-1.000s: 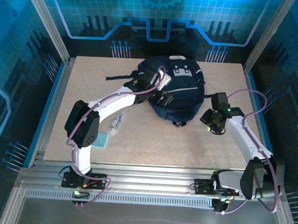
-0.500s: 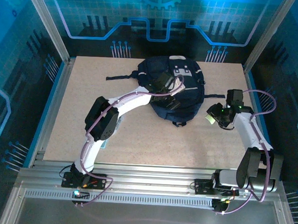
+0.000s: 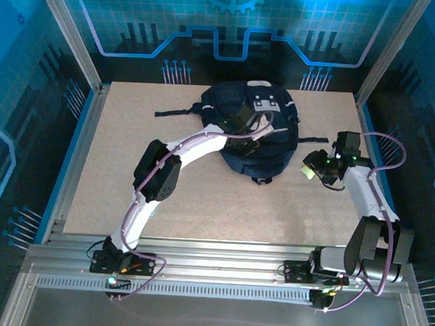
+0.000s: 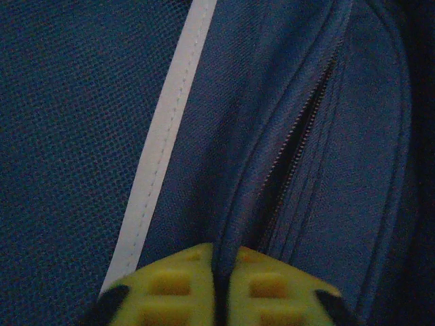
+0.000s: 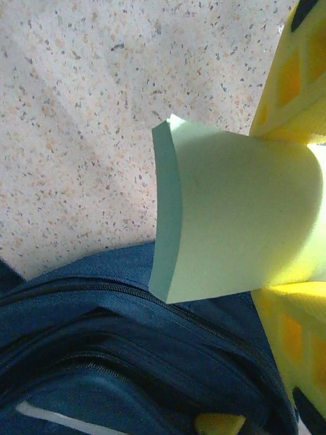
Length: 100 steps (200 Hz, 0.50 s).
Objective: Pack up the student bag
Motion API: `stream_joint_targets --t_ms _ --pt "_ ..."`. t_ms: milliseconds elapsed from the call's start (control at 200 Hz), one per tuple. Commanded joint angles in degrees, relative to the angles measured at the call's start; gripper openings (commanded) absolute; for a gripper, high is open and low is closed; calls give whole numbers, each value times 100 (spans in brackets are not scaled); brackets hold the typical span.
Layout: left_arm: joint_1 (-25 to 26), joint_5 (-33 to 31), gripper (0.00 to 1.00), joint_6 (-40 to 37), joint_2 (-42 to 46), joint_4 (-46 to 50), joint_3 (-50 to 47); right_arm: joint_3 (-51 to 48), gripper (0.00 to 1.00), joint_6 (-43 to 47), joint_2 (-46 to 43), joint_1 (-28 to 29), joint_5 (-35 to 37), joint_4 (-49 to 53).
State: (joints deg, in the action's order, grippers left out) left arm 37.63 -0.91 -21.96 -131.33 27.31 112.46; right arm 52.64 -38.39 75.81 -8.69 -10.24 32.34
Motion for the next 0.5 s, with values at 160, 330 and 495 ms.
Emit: stream_joint_targets --t_ms 160,330,495 --pt "-244 695 0 852 77 1071 1122 560 49 174 200 323 -429 -30" --pt "-543 1507 0 1697 228 1066 1384 811 49 -467 584 721 -713 -623" --pt "-626 1782 0 2134 134 1053 1730 1351 50 -1069 1272 1335 -605 -1232"
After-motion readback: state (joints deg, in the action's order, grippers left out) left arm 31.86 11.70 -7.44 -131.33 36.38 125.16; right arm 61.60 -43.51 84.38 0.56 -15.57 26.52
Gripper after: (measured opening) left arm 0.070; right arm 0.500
